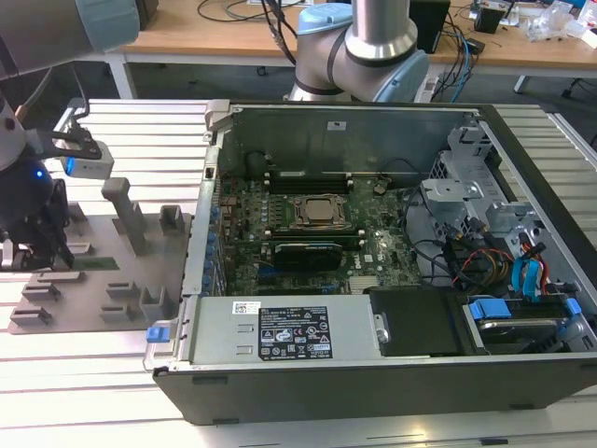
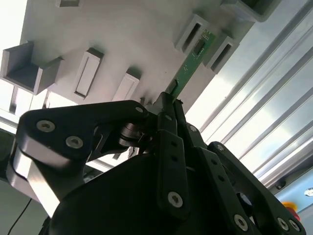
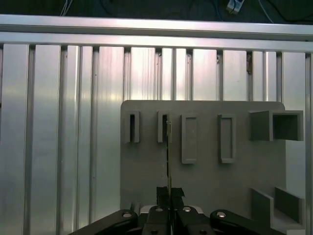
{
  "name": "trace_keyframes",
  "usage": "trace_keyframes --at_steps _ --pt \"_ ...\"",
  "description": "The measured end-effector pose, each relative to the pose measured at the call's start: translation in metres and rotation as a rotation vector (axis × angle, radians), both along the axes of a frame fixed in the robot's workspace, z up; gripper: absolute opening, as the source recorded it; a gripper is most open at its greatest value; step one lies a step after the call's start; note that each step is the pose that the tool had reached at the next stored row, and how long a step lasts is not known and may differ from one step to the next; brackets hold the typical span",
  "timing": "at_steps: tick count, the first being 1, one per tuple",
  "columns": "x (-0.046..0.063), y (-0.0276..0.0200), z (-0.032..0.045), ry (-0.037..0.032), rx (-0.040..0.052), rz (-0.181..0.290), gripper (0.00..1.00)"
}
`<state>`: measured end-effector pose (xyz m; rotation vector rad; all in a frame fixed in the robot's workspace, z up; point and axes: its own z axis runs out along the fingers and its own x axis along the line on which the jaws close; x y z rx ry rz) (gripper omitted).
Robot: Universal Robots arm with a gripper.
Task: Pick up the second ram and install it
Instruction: 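Pick up the second ram and move it above second insertion slot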
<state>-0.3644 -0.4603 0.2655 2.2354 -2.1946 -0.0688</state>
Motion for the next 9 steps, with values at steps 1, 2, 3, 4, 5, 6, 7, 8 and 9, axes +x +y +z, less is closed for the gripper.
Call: trace_keyframes --at_steps 1,2,3,4,5,6,7,8,9 --pt "0.0 0.0 0.0025 -0.0001 0.0 0.0 0.13" --pt "0.0 0.0 0.0055 -0.0001 0.0 0.0 0.13" --pt "0.0 0.0 0.0085 -0.0001 0.0 0.0 0.13" --pt "0.0 0.0 0.01 -0.0001 0.0 0.0 0.13" --pt "0.0 0.0 0.0109 0.0 0.0 0.0 0.13" --pt "0.0 0.0 0.0124 -0.0001 0.0 0.0 0.13" --pt "0.0 0.0 0.0142 0.0 0.0 0.0 0.13" --pt "0.0 0.0 0.0173 0.0 0.0 0.0 0.13" --pt "0.0 0.0 0.0197 0.0 0.0 0.0 0.13"
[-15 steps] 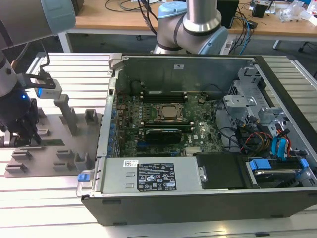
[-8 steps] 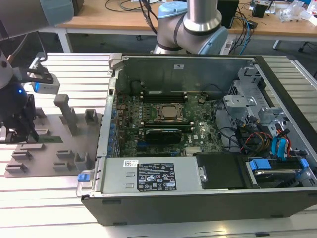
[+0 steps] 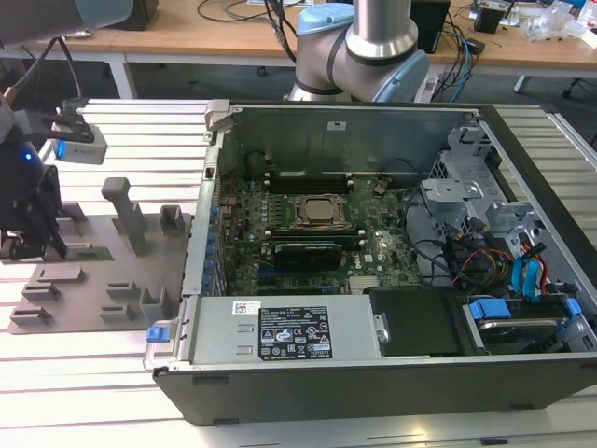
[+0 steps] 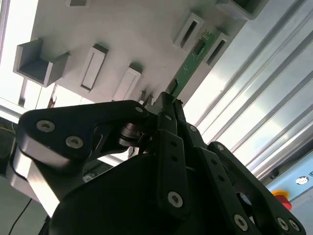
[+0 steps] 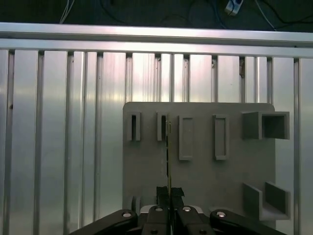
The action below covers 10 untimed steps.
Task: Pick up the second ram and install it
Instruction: 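Pick up the second ram and move it above second insertion slot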
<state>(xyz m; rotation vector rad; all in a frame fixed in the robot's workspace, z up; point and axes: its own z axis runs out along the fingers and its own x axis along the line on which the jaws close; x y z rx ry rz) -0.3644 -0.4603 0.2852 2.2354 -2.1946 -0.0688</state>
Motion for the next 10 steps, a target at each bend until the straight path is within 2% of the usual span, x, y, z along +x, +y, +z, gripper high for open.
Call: trace_keyframes --at_steps 10 --pt "0.0 0.0 0.0186 0.0 0.0 0.0 0.13"
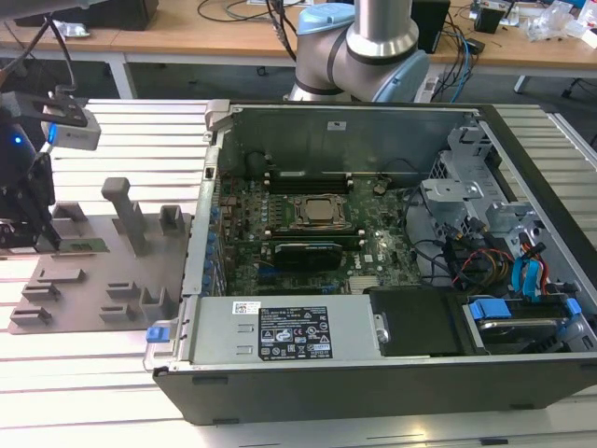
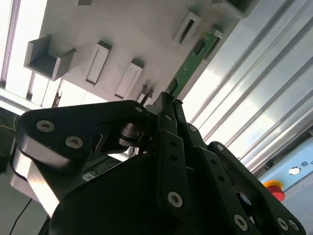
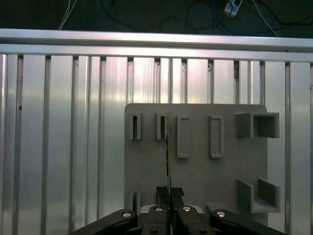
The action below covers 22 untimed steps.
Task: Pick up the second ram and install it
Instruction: 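Pick up the second ram and move it above second insertion slot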
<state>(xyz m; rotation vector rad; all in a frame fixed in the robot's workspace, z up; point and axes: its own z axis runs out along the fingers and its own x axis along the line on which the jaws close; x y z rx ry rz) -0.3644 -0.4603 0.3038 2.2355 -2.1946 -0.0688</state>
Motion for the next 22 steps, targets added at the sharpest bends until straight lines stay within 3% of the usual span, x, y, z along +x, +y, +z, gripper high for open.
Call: trace_keyframes --at_steps 15,22 --pt "0.0 0.0 0.0276 0.0 0.0 0.0 0.13" --pt "0.0 0.0 0.0532 -0.0001 0.0 0.0 0.13"
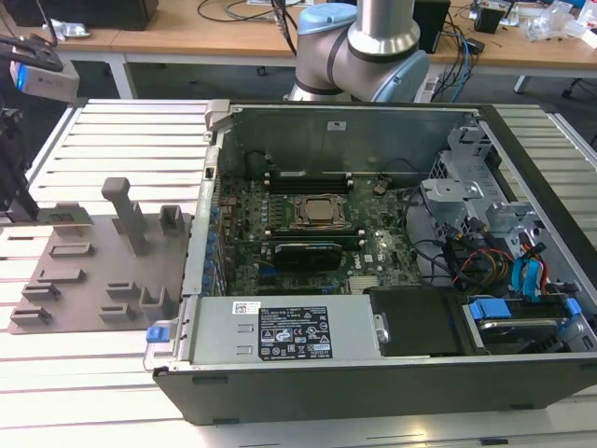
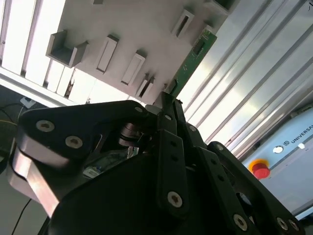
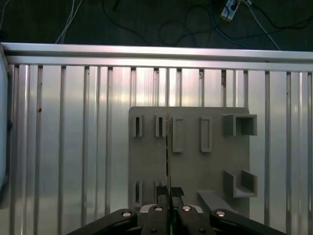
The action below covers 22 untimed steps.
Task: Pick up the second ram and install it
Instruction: 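Pick up the second ram and move it above second insertion slot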
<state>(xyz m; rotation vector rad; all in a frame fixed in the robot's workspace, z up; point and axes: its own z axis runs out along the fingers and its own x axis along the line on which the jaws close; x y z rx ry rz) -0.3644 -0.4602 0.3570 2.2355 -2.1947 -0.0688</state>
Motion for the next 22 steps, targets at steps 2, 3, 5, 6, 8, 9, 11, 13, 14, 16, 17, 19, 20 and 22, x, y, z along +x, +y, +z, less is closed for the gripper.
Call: trace_keyframes --at_steps 2,3,5,6,8,9,11,13,14,16,17,19,20,22 --pt "0.0 0.0 0.0122 0.0001 0.0 0.0 0.13" --pt "0.0 0.0 0.0217 0.0 0.0 0.0 0.13" --pt "0.0 0.0 0.0395 0.0 0.0002 0.0 0.13" --pt "0.0 0.0001 0.042 0.0001 0.0007 0.0 0.13" --pt "0.0 0.0 0.0492 0.0001 0.0028 0.0 0.13" --pt "0.0 0.0 0.0517 -0.0001 0.0034 0.0 0.13" --pt "0.0 0.0001 0.0521 0.0 0.0043 0.0 0.13" --pt "0.0 0.0001 0.0521 0.0001 0.0045 0.0 0.13" --pt "0.0 0.0 0.0522 0.0001 0.0045 0.0 0.13" --pt "0.003 0.0 0.0521 0.0001 0.0045 0.0 0.13" --pt "0.004 0.0 0.0521 0.0001 0.0045 0.0 0.13" --pt "0.013 0.0001 0.0521 0.0001 0.0045 0.0 0.13" --pt "0.017 0.0 0.0521 0.0001 0.0045 0.0 0.13" --pt "0.025 0.0 0.0521 0.0 0.0045 0.0 0.13"
